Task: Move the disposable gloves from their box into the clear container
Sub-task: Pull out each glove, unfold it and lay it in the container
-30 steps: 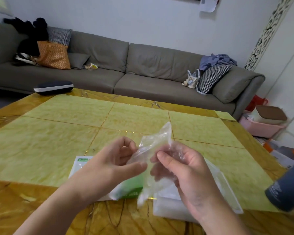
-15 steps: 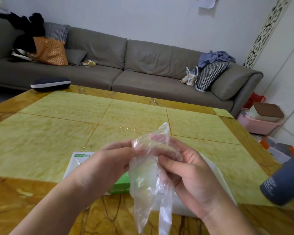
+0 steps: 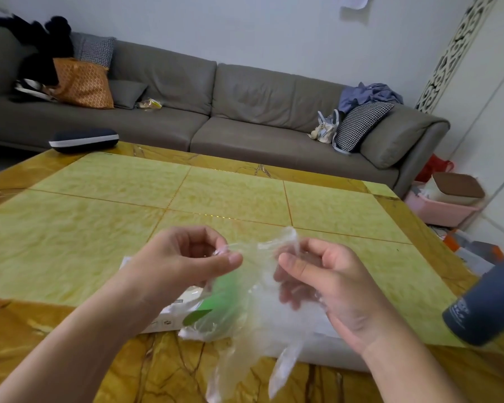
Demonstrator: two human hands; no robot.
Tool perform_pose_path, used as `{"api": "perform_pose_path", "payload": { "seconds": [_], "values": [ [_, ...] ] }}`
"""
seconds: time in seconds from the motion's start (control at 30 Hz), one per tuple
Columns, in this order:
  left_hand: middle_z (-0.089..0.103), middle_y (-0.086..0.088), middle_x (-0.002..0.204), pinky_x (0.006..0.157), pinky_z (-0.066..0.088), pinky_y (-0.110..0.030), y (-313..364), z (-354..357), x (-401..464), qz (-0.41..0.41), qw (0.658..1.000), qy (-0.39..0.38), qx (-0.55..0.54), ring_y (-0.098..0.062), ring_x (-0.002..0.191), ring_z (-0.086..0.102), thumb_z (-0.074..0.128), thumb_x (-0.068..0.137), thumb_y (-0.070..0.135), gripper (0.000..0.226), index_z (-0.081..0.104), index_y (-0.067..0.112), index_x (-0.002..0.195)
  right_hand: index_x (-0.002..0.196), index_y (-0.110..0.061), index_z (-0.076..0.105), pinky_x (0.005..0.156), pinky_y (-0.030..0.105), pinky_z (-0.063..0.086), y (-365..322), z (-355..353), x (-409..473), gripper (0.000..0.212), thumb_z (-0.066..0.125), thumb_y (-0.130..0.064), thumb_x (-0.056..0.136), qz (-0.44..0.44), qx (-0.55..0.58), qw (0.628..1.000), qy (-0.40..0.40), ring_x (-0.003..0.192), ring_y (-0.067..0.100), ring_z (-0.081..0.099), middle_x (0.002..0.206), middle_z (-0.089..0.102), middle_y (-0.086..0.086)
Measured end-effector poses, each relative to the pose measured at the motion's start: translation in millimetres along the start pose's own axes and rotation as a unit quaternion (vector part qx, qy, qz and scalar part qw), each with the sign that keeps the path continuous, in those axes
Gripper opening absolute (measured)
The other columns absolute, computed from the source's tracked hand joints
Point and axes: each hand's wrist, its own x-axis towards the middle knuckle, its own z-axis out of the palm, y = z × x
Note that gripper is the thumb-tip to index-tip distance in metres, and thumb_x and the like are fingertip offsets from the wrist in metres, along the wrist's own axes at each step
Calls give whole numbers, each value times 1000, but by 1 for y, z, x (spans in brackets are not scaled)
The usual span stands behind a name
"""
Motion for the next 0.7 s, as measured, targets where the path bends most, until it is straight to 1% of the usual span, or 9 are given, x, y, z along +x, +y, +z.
{"api": "perform_pose_path", "payload": {
  "seconds": [0.1, 0.2, 0.3, 0.37, 0.43, 0.47, 0.53, 0.63, 0.7],
  "values": [
    [60, -7, 74, 67, 52, -25, 0, -5, 3, -3, 999, 20, -27, -18, 65, 54, 86, 72, 24, 27, 71, 7, 85, 91, 5, 70, 48, 34, 48, 4, -2, 2, 7, 71, -1, 94, -17, -9, 998, 56, 55, 30, 62, 73, 70, 19],
    [60, -6, 80, 76, 56, -32, -5, -18, 9, -10, 987, 61, -152, -19, 72, 57, 94, 71, 18, 30, 72, 8, 88, 89, 2, 70, 48, 36, 47, 5, -6, 2, 7, 69, -1, 95, -27, 4, 997, 79, 55, 29, 62, 73, 69, 18],
    [64, -6, 86, 78, 56, -30, -9, -18, 12, 23, 970, 50, -237, -20, 79, 62, 98, 62, 33, 45, 75, 10, 94, 93, 8, 68, 47, 34, 48, 5, -8, 3, 8, 67, 0, 95, -32, 13, 995, 89, 55, 30, 62, 74, 70, 19],
    [75, -8, 101, 94, 52, -36, -9, -10, 10, 21, 985, 30, -170, -23, 97, 71, 94, 67, 47, 57, 77, 8, 103, 96, 10, 67, 46, 33, 47, 7, -8, 4, 9, 66, 1, 96, -35, 27, 994, 98, 55, 29, 61, 74, 70, 19],
    [78, -2, 110, 102, 46, -36, -7, -1, 4, -14, 999, -8, -28, -17, 106, 73, 79, 81, 51, 46, 78, 16, 111, 95, 9, 67, 46, 34, 46, 8, -8, 5, 7, 66, 2, 96, -36, 34, 994, 101, 54, 29, 60, 73, 69, 18],
    [79, 0, 106, 101, 44, -35, -7, 3, 3, -30, 999, -23, 17, -14, 101, 73, 73, 84, 50, 38, 79, 21, 108, 95, 8, 67, 46, 34, 46, 9, -9, 5, 7, 66, 2, 96, -37, 33, 994, 101, 54, 28, 60, 73, 69, 18],
    [78, -1, 93, 88, 43, -31, -10, 6, 3, -41, 998, -32, 40, -12, 83, 69, 70, 89, 44, 27, 81, 21, 99, 94, 8, 67, 48, 35, 47, 11, -10, 5, 8, 67, 1, 96, -39, 22, 994, 99, 54, 29, 60, 73, 69, 19],
    [66, -8, 81, 68, 45, -18, -11, 3, 5, -50, 998, -17, -19, -13, 69, 58, 81, 88, 33, 23, 79, 11, 93, 93, 8, 68, 48, 35, 46, 12, -13, 5, 9, 68, 0, 96, -41, 7, 994, 98, 54, 28, 61, 74, 70, 19],
    [61, -10, 84, 71, 51, -19, -12, 0, 7, -44, 996, -20, -76, -18, 75, 59, 82, 83, 28, 28, 73, 4, 94, 92, 6, 69, 48, 33, 46, 12, -15, 5, 7, 67, 0, 96, -42, 4, 994, 105, 55, 28, 61, 74, 70, 19]
  ]
}}
